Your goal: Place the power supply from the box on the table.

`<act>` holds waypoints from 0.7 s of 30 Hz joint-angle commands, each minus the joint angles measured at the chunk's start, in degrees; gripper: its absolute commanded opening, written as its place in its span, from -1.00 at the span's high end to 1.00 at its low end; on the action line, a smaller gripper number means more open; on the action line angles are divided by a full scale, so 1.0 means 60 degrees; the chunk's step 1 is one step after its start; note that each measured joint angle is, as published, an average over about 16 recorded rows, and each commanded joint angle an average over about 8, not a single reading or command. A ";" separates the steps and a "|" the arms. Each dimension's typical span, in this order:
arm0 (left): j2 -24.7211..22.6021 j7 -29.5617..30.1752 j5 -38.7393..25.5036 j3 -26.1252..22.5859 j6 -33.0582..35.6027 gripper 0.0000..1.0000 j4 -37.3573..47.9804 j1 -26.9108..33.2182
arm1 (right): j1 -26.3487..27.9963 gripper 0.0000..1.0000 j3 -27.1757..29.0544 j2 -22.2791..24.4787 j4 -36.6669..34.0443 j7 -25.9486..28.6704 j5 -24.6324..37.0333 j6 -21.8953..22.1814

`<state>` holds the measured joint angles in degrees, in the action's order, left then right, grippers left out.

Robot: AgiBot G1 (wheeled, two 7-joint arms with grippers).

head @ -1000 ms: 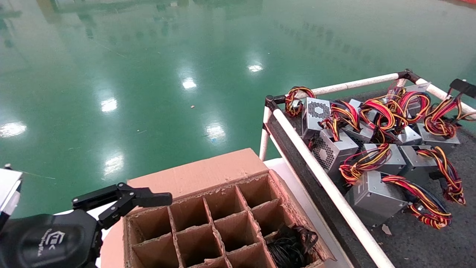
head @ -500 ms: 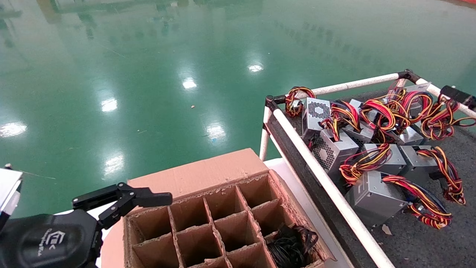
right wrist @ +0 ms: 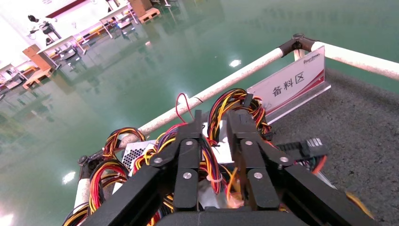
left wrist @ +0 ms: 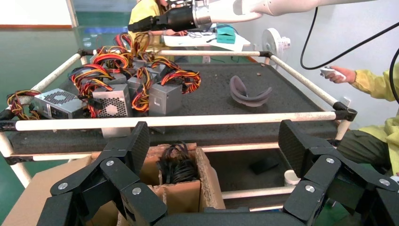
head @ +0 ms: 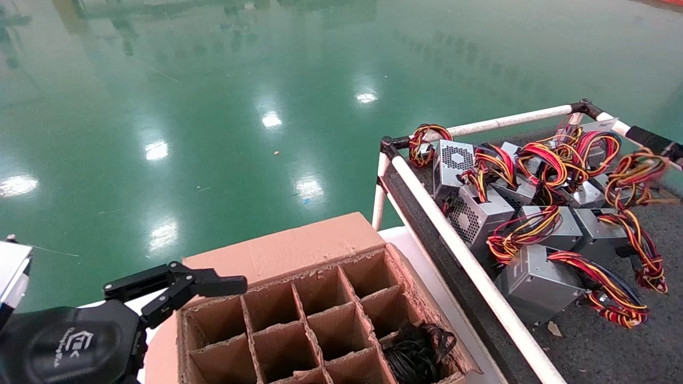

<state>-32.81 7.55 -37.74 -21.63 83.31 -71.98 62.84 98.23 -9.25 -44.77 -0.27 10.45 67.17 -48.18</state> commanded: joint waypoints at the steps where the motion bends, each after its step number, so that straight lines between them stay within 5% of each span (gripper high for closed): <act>1: 0.0000 0.0000 0.0000 0.0000 0.0000 -1.00 0.0000 0.0000 | -0.0003 -1.00 0.0004 0.0004 0.0002 -0.0003 0.0000 -0.0003; 21: 0.0000 0.0000 0.0000 0.0000 0.0000 -1.00 0.0001 0.0000 | 0.0101 -1.00 -0.0060 0.0297 0.0055 0.0120 0.0084 -0.0304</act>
<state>-32.81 7.55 -37.74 -21.63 83.31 -71.98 62.84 98.90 -9.59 -43.05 0.07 11.21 67.65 -49.84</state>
